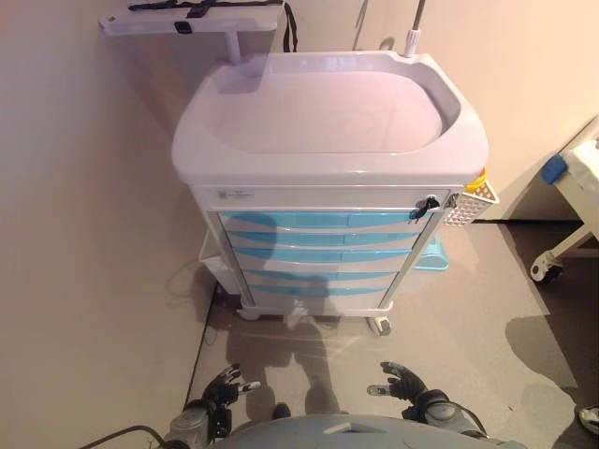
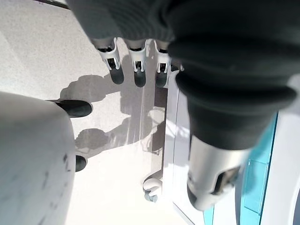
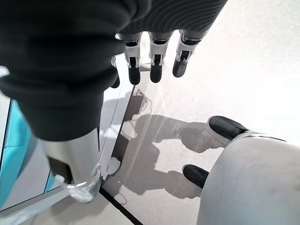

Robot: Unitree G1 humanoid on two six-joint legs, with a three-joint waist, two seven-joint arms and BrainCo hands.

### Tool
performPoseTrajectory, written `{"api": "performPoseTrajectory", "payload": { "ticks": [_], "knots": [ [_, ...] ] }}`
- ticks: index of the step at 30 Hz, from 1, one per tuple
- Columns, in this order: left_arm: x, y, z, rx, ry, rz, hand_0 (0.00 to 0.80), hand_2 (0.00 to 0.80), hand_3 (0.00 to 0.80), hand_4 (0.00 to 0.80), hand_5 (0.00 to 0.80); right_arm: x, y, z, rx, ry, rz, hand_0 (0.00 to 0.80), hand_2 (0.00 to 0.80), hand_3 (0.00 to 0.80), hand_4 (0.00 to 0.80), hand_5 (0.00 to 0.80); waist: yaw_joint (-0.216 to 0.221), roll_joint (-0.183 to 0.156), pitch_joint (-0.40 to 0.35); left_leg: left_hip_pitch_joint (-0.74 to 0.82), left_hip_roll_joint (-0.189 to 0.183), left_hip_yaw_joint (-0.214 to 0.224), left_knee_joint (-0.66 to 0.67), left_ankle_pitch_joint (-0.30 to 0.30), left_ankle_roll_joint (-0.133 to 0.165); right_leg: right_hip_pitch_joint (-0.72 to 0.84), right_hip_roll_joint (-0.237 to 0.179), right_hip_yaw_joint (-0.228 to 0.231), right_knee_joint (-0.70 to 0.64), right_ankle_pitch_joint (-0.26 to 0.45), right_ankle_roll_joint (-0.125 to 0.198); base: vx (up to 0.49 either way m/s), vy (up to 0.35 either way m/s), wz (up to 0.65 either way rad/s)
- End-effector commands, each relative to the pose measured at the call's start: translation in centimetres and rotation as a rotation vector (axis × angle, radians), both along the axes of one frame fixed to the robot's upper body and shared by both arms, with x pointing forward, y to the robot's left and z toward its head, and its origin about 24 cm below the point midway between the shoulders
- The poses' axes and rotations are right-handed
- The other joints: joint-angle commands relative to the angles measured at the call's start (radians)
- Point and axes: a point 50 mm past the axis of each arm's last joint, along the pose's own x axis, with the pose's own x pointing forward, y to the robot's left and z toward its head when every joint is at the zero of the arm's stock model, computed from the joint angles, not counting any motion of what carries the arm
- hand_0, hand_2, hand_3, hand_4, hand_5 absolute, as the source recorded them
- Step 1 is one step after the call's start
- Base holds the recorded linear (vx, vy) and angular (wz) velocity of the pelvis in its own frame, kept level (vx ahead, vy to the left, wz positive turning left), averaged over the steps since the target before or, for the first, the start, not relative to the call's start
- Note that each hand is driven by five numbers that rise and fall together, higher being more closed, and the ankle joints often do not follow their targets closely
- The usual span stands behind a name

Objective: Open the drawer and pick up the medicine

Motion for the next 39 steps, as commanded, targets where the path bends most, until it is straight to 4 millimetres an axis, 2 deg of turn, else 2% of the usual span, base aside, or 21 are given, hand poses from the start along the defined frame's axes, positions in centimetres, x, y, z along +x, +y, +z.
{"api": "performPoseTrajectory", "payload": {
  "ticks": [1,18,27,30,34,39],
  "knots": [
    [1.4,-0.3,0.3,-0.025,-0.033,-0.015,0.000,0.000,0.000,0.000,0.000,1.2,0.2,0.4,0.011,-0.037,0.010,0.000,0.000,0.000,0.000,0.000,0.007,-0.020,0.011,0.031,-0.010,0.057,0.015,-0.112,-0.001,-0.019,-0.050,-0.011,0.018,0.017,0.069,0.000,0.000,0.00],
    [0.9,0.3,0.2,0.026,-0.016,0.027,0.000,0.000,0.000,0.000,0.000,0.5,0.0,0.2,0.002,-0.025,0.003,0.000,0.000,0.000,0.000,0.000,0.001,-0.033,0.029,0.039,-0.003,0.082,0.026,-0.126,0.002,-0.018,-0.047,-0.007,0.029,0.009,0.069,0.067,0.000,-0.03],
    [2.1,0.2,0.6,-0.039,-0.077,0.099,0.000,0.000,0.000,0.000,0.000,0.5,0.1,0.3,-0.004,-0.053,0.000,0.000,0.000,0.000,0.000,0.000,-0.010,-0.035,0.062,-0.001,-0.005,0.091,0.041,-0.128,0.008,-0.067,-0.052,0.004,0.051,0.010,0.071,0.068,0.022,-0.07],
    [4.0,0.0,1.4,-0.098,-0.157,0.122,0.000,0.000,0.000,0.000,0.000,1.7,0.1,0.8,0.000,-0.099,-0.003,0.000,0.000,0.000,0.000,0.000,-0.010,-0.041,0.103,-0.077,-0.011,0.095,0.125,-0.145,0.019,-0.133,-0.066,0.018,0.109,0.002,0.067,-0.044,0.019,-0.09],
    [9.4,-0.1,4.2,-0.165,-0.366,0.139,0.000,0.000,0.000,0.000,0.000,5.2,0.4,2.3,0.005,-0.223,0.012,0.000,0.000,0.000,0.000,0.000,-0.020,-0.052,0.221,-0.246,-0.015,0.109,0.245,-0.144,0.034,-0.300,-0.075,0.045,0.210,0.018,0.064,-0.221,0.022,-0.15],
    [14.3,-0.3,7.9,-0.247,-0.587,0.179,0.000,0.000,0.000,0.000,0.000,8.0,0.9,3.8,0.017,-0.311,0.020,0.000,0.000,0.000,0.000,0.000,-0.042,-0.078,0.282,-0.419,-0.013,0.139,0.366,-0.155,0.049,-0.478,-0.070,0.088,0.291,0.044,0.064,-0.143,0.034,-0.24]
  ]
}}
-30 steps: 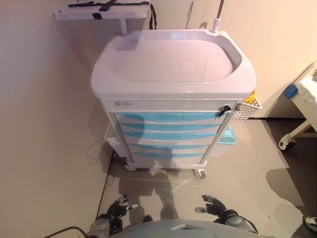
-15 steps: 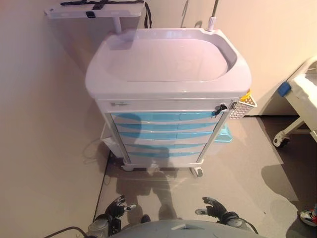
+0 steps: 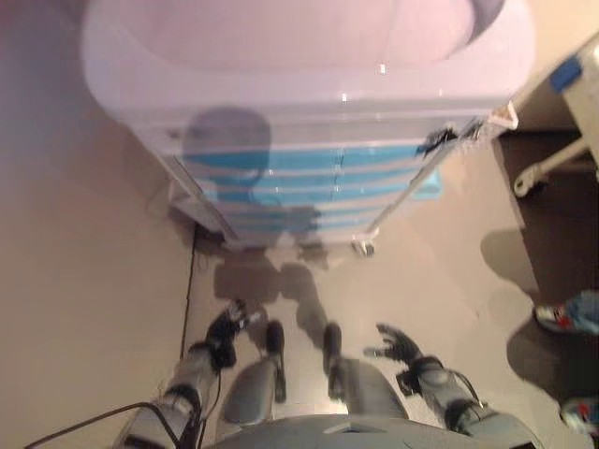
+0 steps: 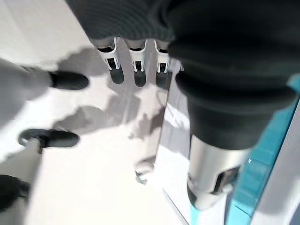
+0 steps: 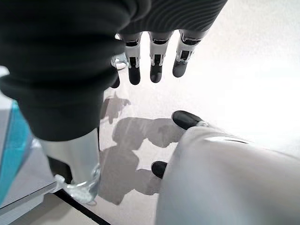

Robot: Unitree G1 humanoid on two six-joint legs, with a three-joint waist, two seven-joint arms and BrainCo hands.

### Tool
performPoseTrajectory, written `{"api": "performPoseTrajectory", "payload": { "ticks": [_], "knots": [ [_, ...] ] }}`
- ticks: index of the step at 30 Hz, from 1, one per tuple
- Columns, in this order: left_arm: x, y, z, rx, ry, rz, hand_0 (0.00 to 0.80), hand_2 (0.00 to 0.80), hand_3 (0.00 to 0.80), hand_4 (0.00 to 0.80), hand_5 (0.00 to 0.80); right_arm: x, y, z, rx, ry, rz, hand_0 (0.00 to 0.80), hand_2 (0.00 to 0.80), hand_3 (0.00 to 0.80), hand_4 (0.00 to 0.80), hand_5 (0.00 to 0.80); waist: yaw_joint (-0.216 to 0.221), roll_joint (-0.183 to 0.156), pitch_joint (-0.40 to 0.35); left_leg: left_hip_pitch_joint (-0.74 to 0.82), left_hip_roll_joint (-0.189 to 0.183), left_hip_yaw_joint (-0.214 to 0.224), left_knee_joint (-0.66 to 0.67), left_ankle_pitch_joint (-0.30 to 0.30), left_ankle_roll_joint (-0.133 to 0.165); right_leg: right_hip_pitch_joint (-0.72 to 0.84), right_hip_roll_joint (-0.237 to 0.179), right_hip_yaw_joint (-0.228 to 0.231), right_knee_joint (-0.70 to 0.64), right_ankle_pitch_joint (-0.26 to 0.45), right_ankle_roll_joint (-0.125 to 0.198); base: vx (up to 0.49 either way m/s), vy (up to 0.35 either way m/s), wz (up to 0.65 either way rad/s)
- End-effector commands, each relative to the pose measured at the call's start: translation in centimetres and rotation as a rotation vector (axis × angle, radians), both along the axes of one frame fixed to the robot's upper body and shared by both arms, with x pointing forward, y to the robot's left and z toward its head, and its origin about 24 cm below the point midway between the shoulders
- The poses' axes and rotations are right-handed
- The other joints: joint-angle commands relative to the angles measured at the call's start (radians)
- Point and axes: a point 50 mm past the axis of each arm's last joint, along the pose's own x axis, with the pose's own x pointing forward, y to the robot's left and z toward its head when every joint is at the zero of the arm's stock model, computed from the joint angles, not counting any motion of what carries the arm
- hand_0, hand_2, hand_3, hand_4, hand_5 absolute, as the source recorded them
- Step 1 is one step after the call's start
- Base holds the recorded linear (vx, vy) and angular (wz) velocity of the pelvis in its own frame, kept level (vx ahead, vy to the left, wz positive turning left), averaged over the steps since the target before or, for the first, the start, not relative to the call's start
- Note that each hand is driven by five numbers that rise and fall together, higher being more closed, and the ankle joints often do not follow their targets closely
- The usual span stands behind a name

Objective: Open the drawer and pick up the medicine

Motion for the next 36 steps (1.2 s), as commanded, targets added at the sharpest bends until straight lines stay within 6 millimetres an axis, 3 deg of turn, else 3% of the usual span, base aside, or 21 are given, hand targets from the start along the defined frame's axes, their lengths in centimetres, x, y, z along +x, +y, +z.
{"api": "performPoseTrajectory", "payload": {
  "ticks": [1,7,11,12,18,25,36],
  "knots": [
    [2.4,-0.2,2.5,-0.076,-0.181,0.063,0.000,0.000,0.000,0.000,0.000,1.0,0.1,0.9,0.011,-0.078,0.013,0.000,0.000,0.000,0.000,0.000,-0.032,-0.030,0.016,-0.135,-0.021,0.022,0.205,-0.144,0.032,-0.116,-0.044,0.039,0.045,0.055,0.057,-0.097,0.044,-0.32],
    [7.0,0.1,8.2,-0.152,-0.441,0.088,0.000,0.000,0.000,0.000,0.000,2.1,-0.6,2.1,0.012,-0.141,0.014,0.000,0.000,0.000,0.000,0.000,-0.058,-0.047,0.057,-0.308,-0.003,0.037,0.382,-0.203,0.038,-0.272,-0.013,0.061,0.187,0.018,0.041,-0.078,0.035,-0.18],
    [8.9,-0.2,11.6,-0.242,-0.579,0.086,0.000,0.000,0.000,0.000,0.000,2.2,-1.5,2.5,-0.009,-0.165,-0.009,0.000,0.000,0.000,0.000,0.000,-0.072,-0.043,0.075,-0.387,0.004,0.032,0.465,-0.231,0.042,-0.351,0.001,0.073,0.275,-0.012,0.029,-0.009,0.067,-0.13],
    [9.2,-0.3,12.2,-0.265,-0.608,0.079,0.000,0.000,0.000,0.000,0.000,2.1,-1.8,2.6,-0.011,-0.171,-0.019,0.000,0.000,0.000,0.000,0.000,-0.072,-0.038,0.079,-0.395,0.007,0.023,0.494,-0.268,0.039,-0.360,0.008,0.076,0.305,-0.043,0.032,0.074,0.069,-0.09],
    [10.1,-0.7,15.5,-0.502,-0.776,0.059,0.000,0.000,0.000,0.000,0.000,1.8,-2.9,3.2,-0.015,-0.204,-0.039,0.000,0.000,0.000,0.000,0.000,-0.087,-0.043,0.091,-0.494,0.019,0.018,0.624,-0.316,0.048,-0.452,0.022,0.077,0.422,-0.071,0.017,0.029,0.051,-0.01],
    [11.0,0.4,18.3,-0.707,-0.897,0.104,0.000,0.000,0.000,0.000,0.000,0.9,-2.3,2.9,0.005,-0.191,-0.005,0.000,0.000,0.000,0.000,0.000,-0.104,-0.068,0.094,-0.516,0.024,0.014,0.666,-0.337,0.057,-0.470,0.043,0.086,0.447,-0.067,0.015,0.042,-0.013,-0.01],
    [13.1,2.7,24.2,-0.657,-1.009,0.054,0.000,0.000,0.000,0.000,0.000,0.0,-1.5,2.4,0.021,-0.165,0.043,0.000,0.000,0.000,0.000,0.000,-0.124,-0.094,0.097,-0.490,0.040,0.034,0.677,-0.353,0.066,-0.429,0.055,0.091,0.422,-0.054,0.019,0.027,-0.043,-0.04]
  ]
}}
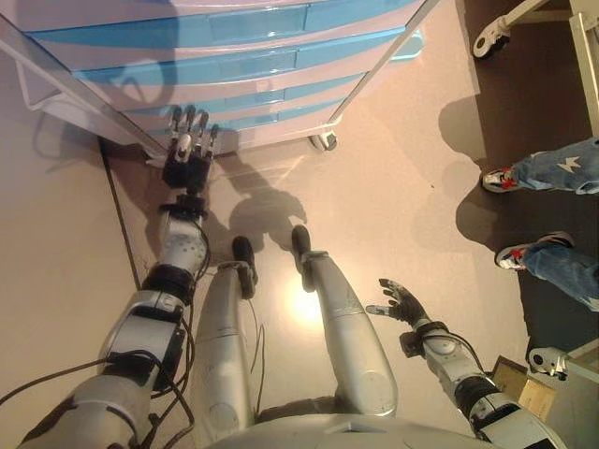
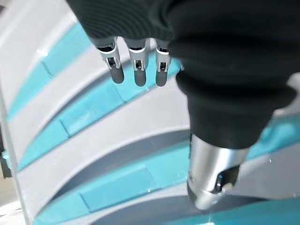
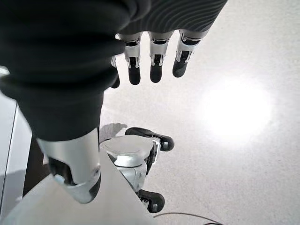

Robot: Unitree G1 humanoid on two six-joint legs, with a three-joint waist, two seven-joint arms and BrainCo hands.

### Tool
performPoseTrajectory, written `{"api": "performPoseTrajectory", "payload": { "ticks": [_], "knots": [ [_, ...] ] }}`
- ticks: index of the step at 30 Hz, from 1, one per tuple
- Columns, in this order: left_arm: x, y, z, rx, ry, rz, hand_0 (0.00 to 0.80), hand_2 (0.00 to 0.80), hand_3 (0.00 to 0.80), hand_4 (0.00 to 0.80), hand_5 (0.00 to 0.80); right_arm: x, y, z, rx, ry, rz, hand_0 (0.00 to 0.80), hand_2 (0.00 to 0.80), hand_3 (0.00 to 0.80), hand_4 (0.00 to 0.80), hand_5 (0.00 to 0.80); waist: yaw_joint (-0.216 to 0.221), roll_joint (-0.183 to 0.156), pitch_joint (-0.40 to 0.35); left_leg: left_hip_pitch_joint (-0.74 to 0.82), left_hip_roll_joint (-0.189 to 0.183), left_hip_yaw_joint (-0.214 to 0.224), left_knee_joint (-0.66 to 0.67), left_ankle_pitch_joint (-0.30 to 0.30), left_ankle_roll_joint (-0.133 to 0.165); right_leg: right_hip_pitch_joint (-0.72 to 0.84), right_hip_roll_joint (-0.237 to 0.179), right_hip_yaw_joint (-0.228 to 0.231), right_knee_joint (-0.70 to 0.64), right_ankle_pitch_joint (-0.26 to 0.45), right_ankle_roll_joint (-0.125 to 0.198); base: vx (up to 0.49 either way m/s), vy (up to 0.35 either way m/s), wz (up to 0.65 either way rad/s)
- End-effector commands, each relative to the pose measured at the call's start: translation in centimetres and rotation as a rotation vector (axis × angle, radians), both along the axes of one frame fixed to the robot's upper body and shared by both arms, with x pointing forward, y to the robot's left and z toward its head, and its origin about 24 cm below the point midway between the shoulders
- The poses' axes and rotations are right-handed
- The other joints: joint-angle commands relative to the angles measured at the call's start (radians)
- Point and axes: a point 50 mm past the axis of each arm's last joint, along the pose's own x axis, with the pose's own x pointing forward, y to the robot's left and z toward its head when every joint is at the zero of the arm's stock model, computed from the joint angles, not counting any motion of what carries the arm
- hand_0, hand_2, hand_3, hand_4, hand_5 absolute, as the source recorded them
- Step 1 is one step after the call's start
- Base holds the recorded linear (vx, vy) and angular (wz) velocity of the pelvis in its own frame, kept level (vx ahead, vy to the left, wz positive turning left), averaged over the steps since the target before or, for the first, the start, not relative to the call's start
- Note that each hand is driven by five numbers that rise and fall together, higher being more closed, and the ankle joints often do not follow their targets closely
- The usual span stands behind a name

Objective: Open the drawer and pick up the medicine

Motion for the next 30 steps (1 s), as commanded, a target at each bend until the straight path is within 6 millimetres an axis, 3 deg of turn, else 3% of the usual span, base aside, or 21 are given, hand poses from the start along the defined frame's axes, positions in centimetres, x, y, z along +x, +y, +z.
{"api": "performPoseTrajectory", "payload": {
  "ticks": [1,11,16,30],
  "knots": [
    [0.5,0.0,2.8,0.037,-0.082,-0.023,0.000,0.000,0.000,0.000,0.000,-2.6,-0.5,-1.0,-0.008,0.044,0.030,0.000,0.000,0.000,0.000,0.000,-0.002,0.004,-0.082,0.043,-0.013,-0.010,0.011,-0.125,-0.011,0.051,0.017,-0.022,-0.059,0.050,-0.024,0.019,-0.051,-0.06],
    [2.3,0.8,6.8,0.053,-0.025,0.080,0.000,0.000,0.000,0.000,0.000,-2.7,1.0,-1.4,0.007,0.048,0.063,0.000,0.000,0.000,0.000,0.000,-0.017,-0.012,-0.075,0.080,-0.012,-0.001,0.005,-0.135,-0.006,0.095,0.017,-0.026,-0.085,0.052,-0.020,0.011,-0.040,-0.01],
    [2.6,0.5,7.4,0.075,-0.027,0.081,0.000,0.000,0.000,0.000,0.000,-3.0,1.5,-1.6,0.013,0.053,0.069,0.000,0.000,0.000,0.000,0.000,-0.020,-0.019,-0.067,0.102,-0.013,0.003,-0.003,-0.139,-0.006,0.118,0.021,-0.026,-0.096,0.053,-0.018,0.000,-0.019,0.00],
    [2.1,1.7,5.7,0.082,0.036,0.102,0.000,0.000,0.000,0.000,0.000,-3.6,2.6,-2.1,0.040,0.073,0.078,0.000,0.000,0.000,0.000,0.000,-0.007,-0.037,-0.066,0.151,-0.029,0.005,-0.028,-0.143,0.001,0.179,0.025,-0.026,-0.139,0.065,-0.010,0.009,-0.041,0.01]
  ]
}}
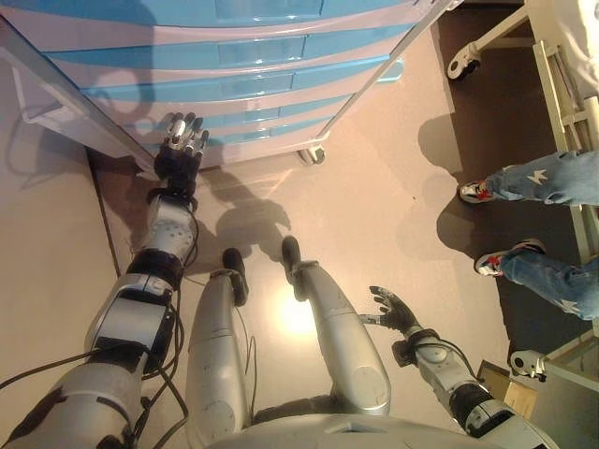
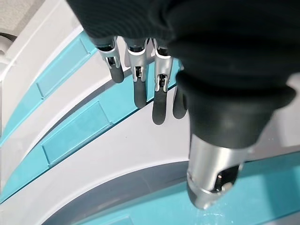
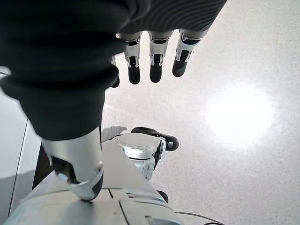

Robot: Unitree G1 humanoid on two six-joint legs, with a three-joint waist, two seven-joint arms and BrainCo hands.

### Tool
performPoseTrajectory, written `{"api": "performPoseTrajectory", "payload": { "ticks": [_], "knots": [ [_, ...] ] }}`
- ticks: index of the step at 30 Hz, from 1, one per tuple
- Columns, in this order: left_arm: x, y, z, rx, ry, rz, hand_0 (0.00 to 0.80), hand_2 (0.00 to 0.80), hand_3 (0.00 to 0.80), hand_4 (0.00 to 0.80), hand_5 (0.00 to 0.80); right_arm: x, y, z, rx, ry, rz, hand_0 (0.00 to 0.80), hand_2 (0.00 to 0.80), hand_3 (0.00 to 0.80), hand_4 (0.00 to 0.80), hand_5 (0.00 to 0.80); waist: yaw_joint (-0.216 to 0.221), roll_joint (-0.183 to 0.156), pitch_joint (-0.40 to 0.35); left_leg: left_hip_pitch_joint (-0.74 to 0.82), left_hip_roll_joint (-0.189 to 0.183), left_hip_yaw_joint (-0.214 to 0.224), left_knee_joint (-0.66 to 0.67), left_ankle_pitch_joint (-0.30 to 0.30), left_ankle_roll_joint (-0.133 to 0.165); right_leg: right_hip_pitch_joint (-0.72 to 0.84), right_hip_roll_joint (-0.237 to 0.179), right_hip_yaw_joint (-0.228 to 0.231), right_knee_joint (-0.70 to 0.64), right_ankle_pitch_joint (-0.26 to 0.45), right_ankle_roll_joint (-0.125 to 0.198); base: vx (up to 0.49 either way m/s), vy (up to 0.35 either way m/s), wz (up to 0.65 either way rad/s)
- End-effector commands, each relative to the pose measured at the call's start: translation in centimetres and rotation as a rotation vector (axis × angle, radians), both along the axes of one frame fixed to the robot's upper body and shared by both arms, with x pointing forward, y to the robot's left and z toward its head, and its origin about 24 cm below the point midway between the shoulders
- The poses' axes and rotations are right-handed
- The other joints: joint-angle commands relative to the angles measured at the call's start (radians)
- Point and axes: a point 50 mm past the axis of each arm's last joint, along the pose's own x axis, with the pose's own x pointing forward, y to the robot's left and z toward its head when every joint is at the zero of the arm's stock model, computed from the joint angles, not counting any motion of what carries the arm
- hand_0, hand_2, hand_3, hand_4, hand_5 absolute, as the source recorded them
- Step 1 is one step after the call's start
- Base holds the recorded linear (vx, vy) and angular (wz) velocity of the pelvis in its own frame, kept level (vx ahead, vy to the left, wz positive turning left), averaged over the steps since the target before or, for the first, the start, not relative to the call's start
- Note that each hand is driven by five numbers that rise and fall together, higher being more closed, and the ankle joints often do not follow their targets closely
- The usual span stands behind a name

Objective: Open the drawer and pick up the medicine

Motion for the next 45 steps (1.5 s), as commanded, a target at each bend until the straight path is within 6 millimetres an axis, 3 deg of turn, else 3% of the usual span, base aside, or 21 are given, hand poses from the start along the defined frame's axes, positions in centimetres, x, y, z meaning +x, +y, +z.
{"api": "performPoseTrajectory", "payload": {
  "ticks": [1,10,16,22,31,41,45],
  "knots": [
    [0.7,0.7,5.4,0.102,-0.192,-0.003,0.000,0.000,0.000,0.000,0.000,-2.7,1.3,-1.4,0.032,0.057,0.039,0.000,0.000,0.000,0.000,0.000,-0.004,0.001,-0.070,0.065,-0.036,0.006,-0.010,-0.123,-0.001,0.075,0.016,-0.024,-0.085,0.063,-0.013,0.036,-0.040,0.00],
    [0.5,0.3,4.8,0.133,-0.166,-0.053,0.000,0.000,0.000,0.000,0.000,-3.7,2.4,-2.0,0.054,0.087,0.039,0.000,0.000,0.000,0.000,0.000,0.011,-0.012,-0.073,0.073,-0.035,0.000,0.018,-0.133,0.006,0.110,0.008,-0.033,-0.084,0.066,-0.008,0.038,-0.047,0.01],
    [0.2,-2.5,4.6,0.145,-0.211,-0.228,0.000,0.000,0.000,0.000,0.000,-4.0,2.8,-2.1,0.057,0.100,0.039,0.000,0.000,0.000,0.000,0.000,0.020,-0.013,-0.066,0.092,-0.041,0.000,0.006,-0.129,0.011,0.137,0.004,-0.035,-0.102,0.073,-0.004,0.017,-0.026,0.02],
    [0.0,-4.2,4.3,0.140,-0.206,-0.294,0.000,0.000,0.000,0.000,0.000,-4.6,2.6,-2.4,0.056,0.123,0.036,0.000,0.000,0.000,0.000,0.000,0.025,-0.018,-0.060,0.109,-0.042,0.000,0.014,-0.127,0.014,0.169,-0.004,-0.037,-0.110,0.080,-0.003,0.056,-0.033,0.03],
    [0.0,-4.3,4.0,0.119,-0.132,-0.264,0.000,0.000,0.000,0.000,0.000,-7.6,3.3,-3.7,0.073,0.207,0.039,0.000,0.000,0.000,0.000,0.000,0.026,-0.050,-0.071,0.143,-0.032,-0.005,0.071,-0.141,0.021,0.242,-0.023,-0.051,-0.103,0.085,0.004,0.136,-0.076,0.02],
    [-0.2,-4.9,0.6,0.103,0.063,-0.230,0.000,0.000,0.000,0.000,0.000,-12.0,3.3,-5.1,0.061,0.310,0.029,0.000,0.000,0.000,0.000,0.000,0.014,-0.068,-0.091,0.207,-0.034,0.003,0.091,-0.113,0.029,0.311,-0.043,-0.057,-0.103,0.116,0.007,0.152,-0.072,-0.01],
    [-0.4,-5.6,0.3,0.079,0.048,-0.246,0.000,0.000,0.000,0.000,0.000,-13.0,3.2,-5.3,0.051,0.331,0.025,0.000,0.000,0.000,0.000,0.000,0.011,-0.071,-0.089,0.226,-0.037,-0.003,0.093,-0.109,0.027,0.320,-0.042,-0.060,-0.093,0.116,0.005,0.111,-0.056,-0.01]
  ]
}}
